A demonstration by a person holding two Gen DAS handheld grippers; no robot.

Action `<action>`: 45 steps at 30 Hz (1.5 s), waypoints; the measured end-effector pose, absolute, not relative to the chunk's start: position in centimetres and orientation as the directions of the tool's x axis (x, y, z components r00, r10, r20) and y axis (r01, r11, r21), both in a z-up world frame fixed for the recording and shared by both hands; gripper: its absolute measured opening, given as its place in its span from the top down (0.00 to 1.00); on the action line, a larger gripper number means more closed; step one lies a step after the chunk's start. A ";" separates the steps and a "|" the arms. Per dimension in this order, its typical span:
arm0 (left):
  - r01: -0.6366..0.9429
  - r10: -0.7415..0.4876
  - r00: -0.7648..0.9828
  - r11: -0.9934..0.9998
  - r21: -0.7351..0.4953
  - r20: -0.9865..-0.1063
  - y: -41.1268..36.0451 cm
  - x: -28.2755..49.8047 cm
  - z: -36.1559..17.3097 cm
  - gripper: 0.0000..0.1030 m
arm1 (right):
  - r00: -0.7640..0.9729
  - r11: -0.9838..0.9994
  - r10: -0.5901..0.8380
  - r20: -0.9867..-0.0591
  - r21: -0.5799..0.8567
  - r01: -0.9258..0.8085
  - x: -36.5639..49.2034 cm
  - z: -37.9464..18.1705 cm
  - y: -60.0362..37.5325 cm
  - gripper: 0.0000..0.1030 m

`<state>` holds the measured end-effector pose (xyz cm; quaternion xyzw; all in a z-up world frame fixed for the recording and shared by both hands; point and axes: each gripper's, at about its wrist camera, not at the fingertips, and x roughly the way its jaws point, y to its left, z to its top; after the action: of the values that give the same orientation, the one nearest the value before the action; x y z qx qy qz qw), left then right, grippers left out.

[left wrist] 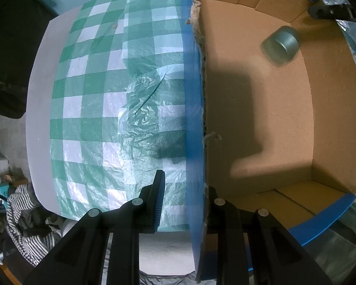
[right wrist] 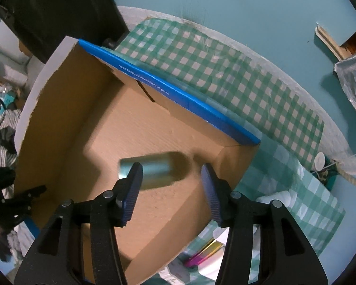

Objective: Organize rigid objects
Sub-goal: 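Carry the tin into the box and open the right gripper, then move the right gripper back over the black round lid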

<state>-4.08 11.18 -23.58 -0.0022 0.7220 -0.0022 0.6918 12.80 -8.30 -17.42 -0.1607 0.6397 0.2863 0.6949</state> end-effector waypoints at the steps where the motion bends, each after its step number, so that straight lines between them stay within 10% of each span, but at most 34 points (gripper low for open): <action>1: 0.002 -0.005 -0.043 1.000 -0.005 -0.999 11.2 -4.1 -23.6 0.77 | 0.019 0.785 0.195 -0.981 0.145 -0.602 12.7 -17.2 -8.3 0.46; 45: 0.051 0.020 -0.041 0.999 0.018 -0.999 10.2 -4.3 -23.4 0.77 | 0.128 0.917 0.176 -0.976 0.115 -0.382 10.0 -8.0 -24.3 0.28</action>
<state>-4.27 10.23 -23.38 0.0246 0.7213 -0.0110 0.6921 9.96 -24.28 -7.96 -0.0812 0.6333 0.1867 0.7467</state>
